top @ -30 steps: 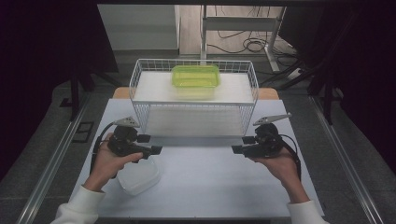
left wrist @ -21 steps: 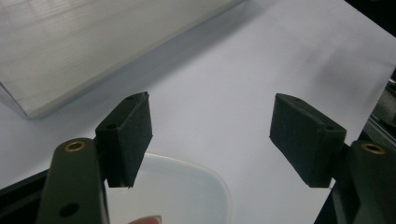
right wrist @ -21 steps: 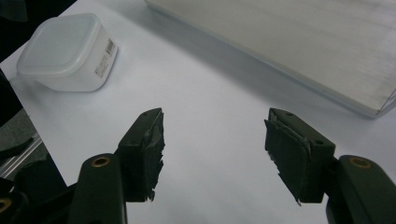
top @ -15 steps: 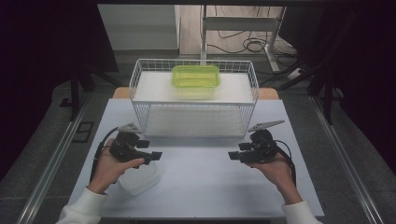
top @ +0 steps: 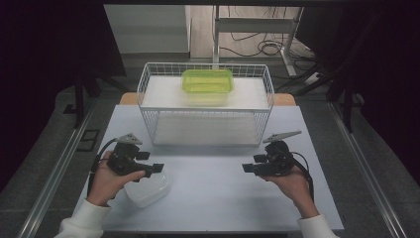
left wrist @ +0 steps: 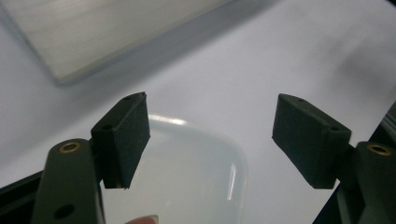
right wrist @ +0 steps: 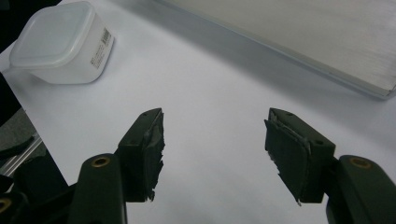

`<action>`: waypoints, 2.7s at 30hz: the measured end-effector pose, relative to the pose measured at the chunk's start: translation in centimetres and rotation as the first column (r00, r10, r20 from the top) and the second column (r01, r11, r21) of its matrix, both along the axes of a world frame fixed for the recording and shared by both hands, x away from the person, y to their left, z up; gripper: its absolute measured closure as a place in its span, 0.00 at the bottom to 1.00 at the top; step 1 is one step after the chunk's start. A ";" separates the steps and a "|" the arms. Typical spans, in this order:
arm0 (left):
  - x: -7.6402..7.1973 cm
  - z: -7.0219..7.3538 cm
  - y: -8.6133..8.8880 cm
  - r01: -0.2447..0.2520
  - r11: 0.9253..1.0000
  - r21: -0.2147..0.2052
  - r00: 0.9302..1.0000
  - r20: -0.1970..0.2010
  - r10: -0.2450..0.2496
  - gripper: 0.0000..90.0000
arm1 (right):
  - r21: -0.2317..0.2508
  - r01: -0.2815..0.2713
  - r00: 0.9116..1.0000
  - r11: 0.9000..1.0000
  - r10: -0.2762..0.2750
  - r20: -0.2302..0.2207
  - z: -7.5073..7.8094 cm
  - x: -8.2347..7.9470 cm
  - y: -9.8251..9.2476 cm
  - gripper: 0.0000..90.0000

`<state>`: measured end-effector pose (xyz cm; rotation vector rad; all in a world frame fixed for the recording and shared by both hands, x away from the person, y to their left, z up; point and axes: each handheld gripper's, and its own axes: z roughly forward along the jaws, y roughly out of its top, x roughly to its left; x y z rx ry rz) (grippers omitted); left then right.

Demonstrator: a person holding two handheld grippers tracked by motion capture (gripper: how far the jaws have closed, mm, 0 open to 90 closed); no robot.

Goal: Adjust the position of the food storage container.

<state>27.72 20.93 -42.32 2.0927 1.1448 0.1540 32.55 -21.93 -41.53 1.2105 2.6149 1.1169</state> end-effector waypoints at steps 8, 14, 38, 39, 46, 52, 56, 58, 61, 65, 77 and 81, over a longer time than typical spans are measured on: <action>-1.8 -1.1 2.5 -0.062 0.998 0.015 0.997 -0.041 0.063 0.31 | -0.010 0.004 1.000 1.000 -0.004 -0.002 -0.5 0.0 0.1 0.41; -3.1 -2.1 4.3 -0.122 0.992 0.040 0.990 -0.070 0.125 0.31 | -0.015 0.008 1.000 1.000 -0.008 0.004 -0.6 -0.1 0.2 0.42; -4.4 -5.1 8.1 -0.178 0.980 0.093 0.956 -0.221 0.195 0.96 | -0.015 0.030 1.000 0.999 -0.030 0.004 -0.6 0.0 -0.2 0.41; -4.4 -5.2 8.2 -0.177 0.980 0.094 0.955 -0.224 0.194 0.98 | -0.017 0.032 0.999 0.999 -0.032 0.004 -0.6 0.0 -0.3 0.41; -4.3 -5.4 8.5 -0.179 0.979 0.094 0.951 -0.237 0.197 1.00 | -0.015 0.039 0.999 0.999 -0.039 0.009 -0.5 0.0 -0.4 0.41; -3.7 -6.3 8.2 -0.176 0.979 0.105 0.947 -0.255 0.197 1.00 | -0.021 0.039 0.999 0.999 -0.039 0.007 -0.7 0.1 -0.3 0.41; -3.3 -6.6 7.7 -0.170 0.978 0.121 0.946 -0.257 0.196 1.00 | -0.024 0.037 0.999 0.999 -0.037 0.003 -0.7 0.2 -0.4 0.41; -3.1 -6.7 7.7 -0.177 0.978 0.111 0.946 -0.256 0.200 1.00 | -0.022 0.042 0.999 0.999 -0.042 0.002 -0.8 0.2 -0.4 0.41; -2.6 -6.8 7.8 -0.177 0.979 0.102 0.945 -0.259 0.198 1.00 | -0.018 0.046 0.999 0.999 -0.046 0.002 -0.7 0.2 -0.5 0.41; -1.9 -7.0 7.2 -0.173 0.981 0.085 0.946 -0.264 0.190 1.00 | -0.020 0.047 0.999 0.999 -0.047 0.003 -0.8 0.3 -0.6 0.41; 0.5 -7.0 3.7 -0.066 0.993 0.097 0.962 -0.259 0.089 1.00 | -0.017 0.048 0.999 0.999 -0.048 -0.004 -1.0 0.4 -0.6 0.41; 1.2 -7.1 2.8 -0.056 0.994 0.089 0.962 -0.262 0.078 1.00 | -0.019 0.048 0.999 0.999 -0.048 -0.007 -1.0 0.4 -0.6 0.41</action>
